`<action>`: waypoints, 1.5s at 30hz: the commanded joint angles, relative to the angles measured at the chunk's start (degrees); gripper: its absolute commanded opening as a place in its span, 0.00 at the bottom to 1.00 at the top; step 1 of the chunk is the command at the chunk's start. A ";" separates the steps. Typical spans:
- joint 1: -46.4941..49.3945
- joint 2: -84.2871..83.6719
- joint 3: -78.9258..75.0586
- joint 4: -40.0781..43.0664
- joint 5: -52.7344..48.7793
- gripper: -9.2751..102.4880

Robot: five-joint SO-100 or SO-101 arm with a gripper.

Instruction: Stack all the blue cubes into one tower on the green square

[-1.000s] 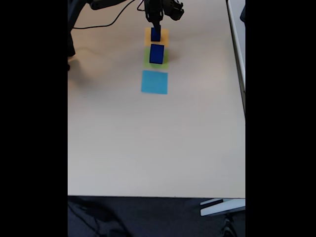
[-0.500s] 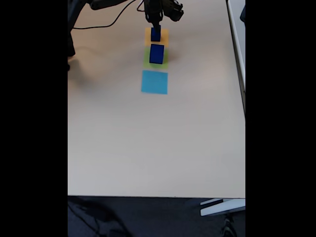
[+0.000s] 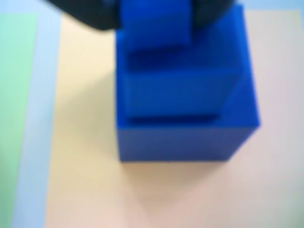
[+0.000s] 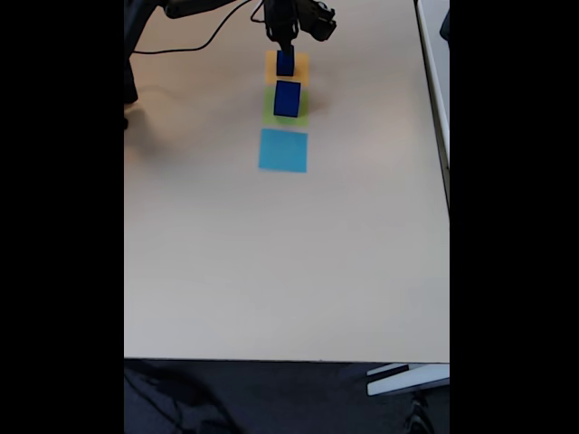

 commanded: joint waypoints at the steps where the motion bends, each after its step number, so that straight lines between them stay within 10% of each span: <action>1: 0.44 5.71 -0.26 -0.26 -0.26 0.08; 45: 15.56 15.64 -0.53 -5.01 -21.53 0.08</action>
